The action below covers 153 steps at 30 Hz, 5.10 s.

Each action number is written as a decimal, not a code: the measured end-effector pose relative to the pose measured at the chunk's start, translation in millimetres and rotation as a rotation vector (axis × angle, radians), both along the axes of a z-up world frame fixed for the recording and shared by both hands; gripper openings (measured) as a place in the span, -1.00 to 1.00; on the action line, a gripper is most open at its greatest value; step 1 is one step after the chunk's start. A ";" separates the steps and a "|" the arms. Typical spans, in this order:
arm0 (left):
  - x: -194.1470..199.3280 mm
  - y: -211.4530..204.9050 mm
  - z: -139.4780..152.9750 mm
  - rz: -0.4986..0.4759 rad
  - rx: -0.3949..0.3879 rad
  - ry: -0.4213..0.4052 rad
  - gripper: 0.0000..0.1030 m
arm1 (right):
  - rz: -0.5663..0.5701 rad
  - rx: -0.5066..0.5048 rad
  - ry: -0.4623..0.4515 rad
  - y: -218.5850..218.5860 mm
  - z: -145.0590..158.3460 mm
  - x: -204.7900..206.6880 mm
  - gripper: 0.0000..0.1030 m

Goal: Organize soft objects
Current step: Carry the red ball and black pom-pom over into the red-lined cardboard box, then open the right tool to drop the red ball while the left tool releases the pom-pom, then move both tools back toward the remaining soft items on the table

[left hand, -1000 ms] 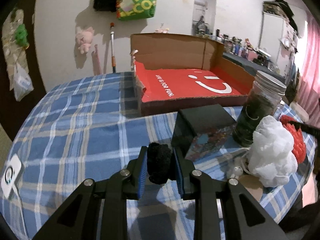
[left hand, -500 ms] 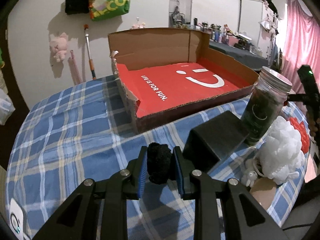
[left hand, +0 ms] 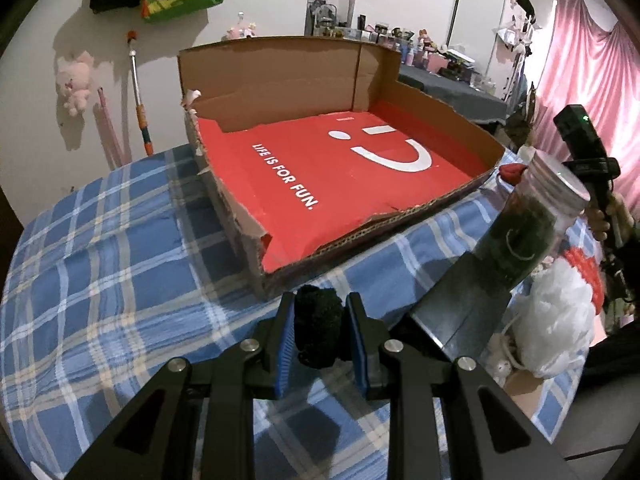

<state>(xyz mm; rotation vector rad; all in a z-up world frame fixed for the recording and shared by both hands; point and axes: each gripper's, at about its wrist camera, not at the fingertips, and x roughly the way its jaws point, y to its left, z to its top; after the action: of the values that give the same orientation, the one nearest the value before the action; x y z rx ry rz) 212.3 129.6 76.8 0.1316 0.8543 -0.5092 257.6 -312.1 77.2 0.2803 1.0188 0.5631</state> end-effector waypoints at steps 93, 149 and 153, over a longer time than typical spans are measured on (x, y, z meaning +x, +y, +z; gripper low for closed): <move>234.8 -102.8 -12.0 0.245 0.393 0.066 -0.31 | -0.022 -0.623 -0.058 171.2 -11.5 211.1 -0.34; -142.8 -94.7 162.9 0.382 -0.101 -0.606 1.00 | -0.201 -0.244 -0.731 129.9 170.8 -208.7 0.89; -162.9 -95.8 141.8 0.387 -0.146 -0.584 1.00 | -0.237 -0.224 -0.718 126.2 146.7 -230.4 0.89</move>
<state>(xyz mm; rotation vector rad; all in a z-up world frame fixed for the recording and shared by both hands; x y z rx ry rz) 49.4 33.7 218.6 -0.0231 0.2560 -0.1486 27.2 -185.9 223.9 -0.0115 0.3376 0.2886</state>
